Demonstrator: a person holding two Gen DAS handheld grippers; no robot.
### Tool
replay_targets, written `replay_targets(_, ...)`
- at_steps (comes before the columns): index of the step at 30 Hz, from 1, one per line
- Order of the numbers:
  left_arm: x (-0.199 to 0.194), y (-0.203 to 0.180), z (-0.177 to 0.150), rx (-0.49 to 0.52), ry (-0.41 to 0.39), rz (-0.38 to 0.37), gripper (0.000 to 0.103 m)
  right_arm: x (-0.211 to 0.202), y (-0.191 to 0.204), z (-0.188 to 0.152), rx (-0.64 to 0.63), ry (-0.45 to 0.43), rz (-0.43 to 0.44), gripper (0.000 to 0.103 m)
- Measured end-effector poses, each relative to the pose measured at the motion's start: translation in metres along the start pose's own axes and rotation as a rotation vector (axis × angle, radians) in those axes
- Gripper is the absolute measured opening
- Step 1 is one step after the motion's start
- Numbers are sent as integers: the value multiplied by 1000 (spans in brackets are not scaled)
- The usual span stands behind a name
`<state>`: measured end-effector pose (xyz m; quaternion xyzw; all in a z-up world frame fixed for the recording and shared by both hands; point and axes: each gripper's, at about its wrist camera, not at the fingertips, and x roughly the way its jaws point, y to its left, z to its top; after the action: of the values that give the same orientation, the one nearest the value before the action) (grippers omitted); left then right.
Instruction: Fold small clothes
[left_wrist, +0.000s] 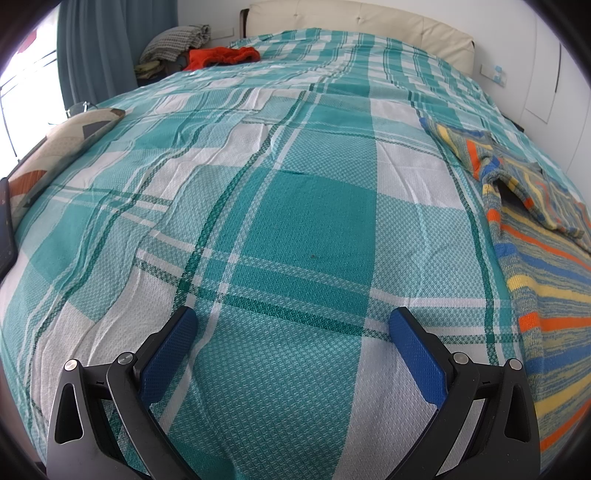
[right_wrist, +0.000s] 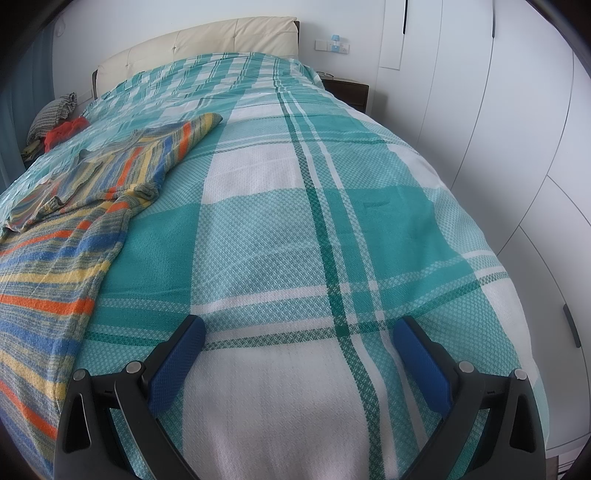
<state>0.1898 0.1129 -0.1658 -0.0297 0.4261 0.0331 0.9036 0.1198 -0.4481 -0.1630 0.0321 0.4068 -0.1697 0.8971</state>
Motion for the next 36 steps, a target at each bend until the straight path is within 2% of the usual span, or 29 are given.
replay_targets(8, 0, 0, 1, 0, 9, 0, 103, 0, 0, 0, -2, 2, -3, 101)
replay_targets(11, -2, 4, 9, 6, 72, -17, 103, 1, 0, 3, -4, 23, -2, 101)
replay_targets(13, -15, 9, 14, -31, 123, -28, 99, 1, -2, 11, -16, 75, 20, 102)
replay_targets(15, -44, 15, 10, -99, 128, -128, 98, -4, -5, 21, -30, 147, 49, 100)
replay_targets(17, -74, 9, -3, -117, 146, -237, 98, -22, -12, 27, 7, 188, 119, 98)
replay_targets(19, -94, -13, -23, -43, 216, -313, 98, -45, -16, 24, 39, 240, 220, 98)
replay_targets(20, -101, -25, -36, 10, 258, -328, 98, -57, -14, 19, 45, 284, 275, 98)
replay_targets(22, -112, -46, -63, 94, 311, -323, 93, -77, -8, 4, 43, 382, 370, 96)
replay_targets(24, -115, -60, -81, 119, 369, -320, 85, -93, 5, -20, 32, 485, 441, 92)
replay_targets(26, -114, -71, -92, 125, 413, -337, 82, -105, 17, -44, 9, 560, 470, 90)
replay_targets(28, -111, -81, -99, 154, 429, -324, 80, -109, 28, -65, -5, 610, 469, 88)
replay_targets(32, -102, -85, -104, 148, 450, -292, 76, -102, 42, -86, -23, 614, 449, 85)
replay_targets(36, -103, -79, -103, 125, 468, -287, 70, -94, 47, -90, 3, 628, 465, 81)
